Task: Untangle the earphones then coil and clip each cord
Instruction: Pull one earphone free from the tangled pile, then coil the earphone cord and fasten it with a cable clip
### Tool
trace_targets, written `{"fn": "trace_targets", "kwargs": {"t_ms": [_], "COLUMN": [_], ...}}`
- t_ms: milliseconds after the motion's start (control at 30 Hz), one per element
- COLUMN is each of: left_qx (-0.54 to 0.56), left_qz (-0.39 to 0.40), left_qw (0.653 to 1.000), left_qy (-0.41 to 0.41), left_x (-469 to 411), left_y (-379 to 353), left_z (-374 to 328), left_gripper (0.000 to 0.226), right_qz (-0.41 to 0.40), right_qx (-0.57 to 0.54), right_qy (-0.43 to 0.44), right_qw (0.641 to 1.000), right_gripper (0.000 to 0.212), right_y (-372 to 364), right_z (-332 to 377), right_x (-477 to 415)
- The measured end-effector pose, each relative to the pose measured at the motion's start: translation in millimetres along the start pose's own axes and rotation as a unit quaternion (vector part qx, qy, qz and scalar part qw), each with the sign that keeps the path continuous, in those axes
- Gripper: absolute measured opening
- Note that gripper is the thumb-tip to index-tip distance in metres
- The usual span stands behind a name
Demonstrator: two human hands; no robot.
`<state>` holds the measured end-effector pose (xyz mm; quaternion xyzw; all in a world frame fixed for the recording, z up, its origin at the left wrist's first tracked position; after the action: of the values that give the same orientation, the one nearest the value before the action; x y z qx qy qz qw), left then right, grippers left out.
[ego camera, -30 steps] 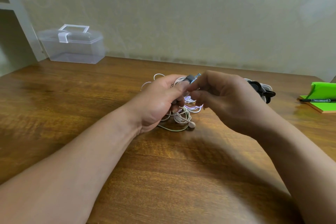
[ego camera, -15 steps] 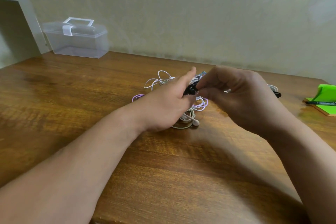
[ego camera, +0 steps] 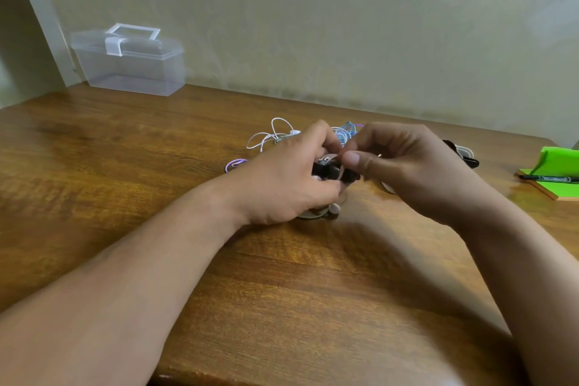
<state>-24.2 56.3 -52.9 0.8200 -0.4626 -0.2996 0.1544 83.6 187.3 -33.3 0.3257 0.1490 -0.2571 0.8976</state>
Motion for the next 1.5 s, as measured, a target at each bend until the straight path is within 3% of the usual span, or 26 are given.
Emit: {"fn": "trace_targets", "kwargs": {"t_ms": [167,433,600,767,900,1033,1233,1400,1500], "left_qx": [0.042,0.154,0.177,0.244,0.321,0.356,0.389,0.444,0.467], "left_qz": [0.004,0.055,0.048,0.016,-0.021,-0.055,-0.121,-0.218,-0.198], "left_qw": [0.999,0.986,0.981,0.963,0.937,0.919,0.895,0.846,0.838], "left_qy": [0.012,0.033,0.063,0.111,0.139,0.158,0.182,0.197,0.201], "left_x": [-3,-3,-6,-11,-16,-20,-18,-15,-4], "left_y": [2,0,-4,-5,0,7,15,66,97], "left_z": [5,3,14,19,24,31,27,30,40], "left_gripper": [0.024,0.054,0.053,0.028,0.035,0.05,0.02,0.028,0.03], "right_qz": [0.006,0.0,-0.014,-0.062,-0.116,-0.117,-0.168,-0.177,-0.148], "right_qx": [0.027,0.037,0.031,-0.081,-0.125,-0.118,-0.096,-0.045,-0.019], "right_qy": [-0.016,-0.054,-0.068,-0.108,-0.116,-0.098,-0.1,-0.076,-0.045], "right_qw": [0.999,0.998,0.997,0.989,0.978,0.981,0.976,0.98,0.988], "right_gripper": [0.017,0.019,0.024,0.024,0.02,0.023,0.022,0.016,0.014], "right_y": [6,8,0,-3,-4,-5,-5,-27,-48], "right_z": [-5,-10,-17,-26,-28,-23,-24,6,26], "right_x": [0,-1,0,-2,-1,0,4,-24,-44]}}
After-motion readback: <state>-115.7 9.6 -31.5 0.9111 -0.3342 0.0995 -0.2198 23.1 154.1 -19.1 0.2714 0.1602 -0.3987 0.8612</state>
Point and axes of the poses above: each hand's wrist, its own x-axis away from the middle knuckle, its own y-axis out of the back of the hand, z = x × y, the point moved 5 cm from there along -x, towards the middle knuckle, and after that the axes turned 9 degrees about -z, right-handed, at the moved point
